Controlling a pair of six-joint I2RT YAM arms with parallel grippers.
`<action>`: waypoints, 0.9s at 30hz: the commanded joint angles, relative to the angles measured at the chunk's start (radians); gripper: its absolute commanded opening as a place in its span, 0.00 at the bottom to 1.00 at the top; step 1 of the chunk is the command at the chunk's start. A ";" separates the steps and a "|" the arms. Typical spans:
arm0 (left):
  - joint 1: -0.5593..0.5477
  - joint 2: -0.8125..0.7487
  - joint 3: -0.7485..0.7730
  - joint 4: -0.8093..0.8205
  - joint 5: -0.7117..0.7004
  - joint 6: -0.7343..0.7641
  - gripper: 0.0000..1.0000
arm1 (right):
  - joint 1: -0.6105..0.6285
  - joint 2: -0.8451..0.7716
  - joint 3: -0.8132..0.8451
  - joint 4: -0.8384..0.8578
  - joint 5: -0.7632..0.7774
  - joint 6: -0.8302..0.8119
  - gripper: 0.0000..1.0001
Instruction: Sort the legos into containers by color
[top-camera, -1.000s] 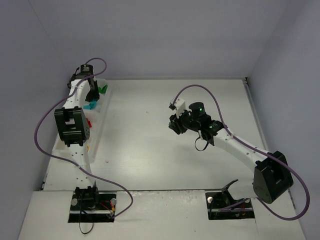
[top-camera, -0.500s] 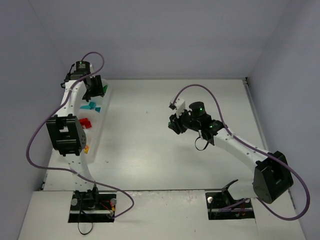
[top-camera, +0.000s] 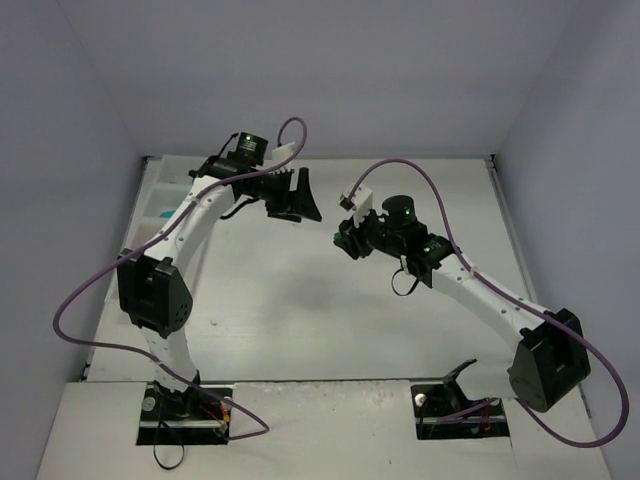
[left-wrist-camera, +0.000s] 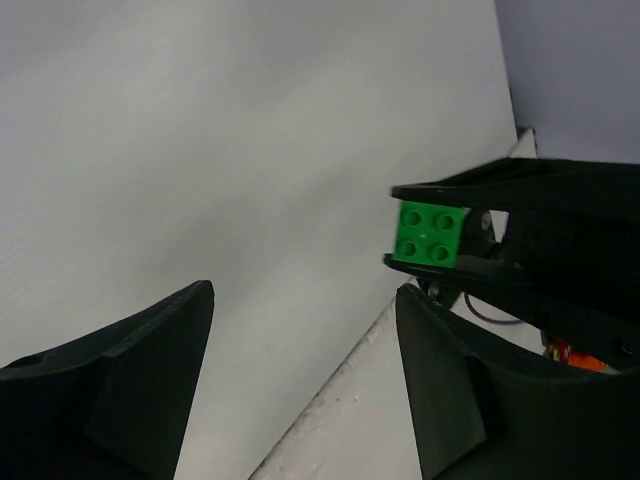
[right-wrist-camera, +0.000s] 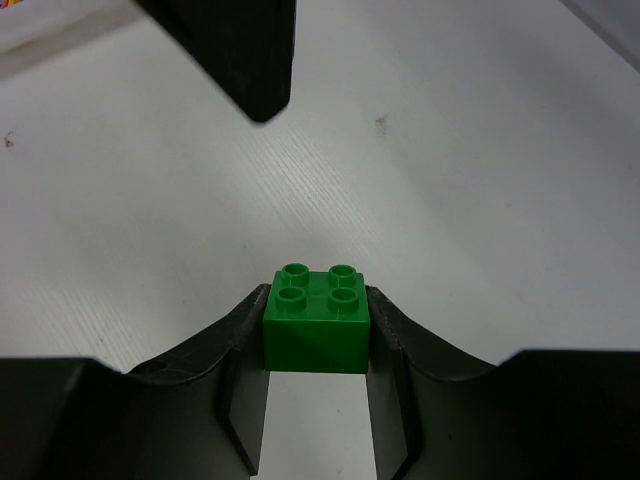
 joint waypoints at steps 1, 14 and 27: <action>-0.044 -0.032 0.027 0.038 0.135 -0.017 0.67 | 0.010 -0.034 0.057 0.042 -0.021 -0.013 0.02; -0.165 0.001 0.019 0.063 0.126 -0.018 0.68 | 0.041 -0.019 0.071 0.039 -0.017 -0.009 0.02; -0.196 0.052 0.030 0.067 0.080 -0.030 0.53 | 0.044 -0.017 0.071 0.041 -0.018 -0.013 0.03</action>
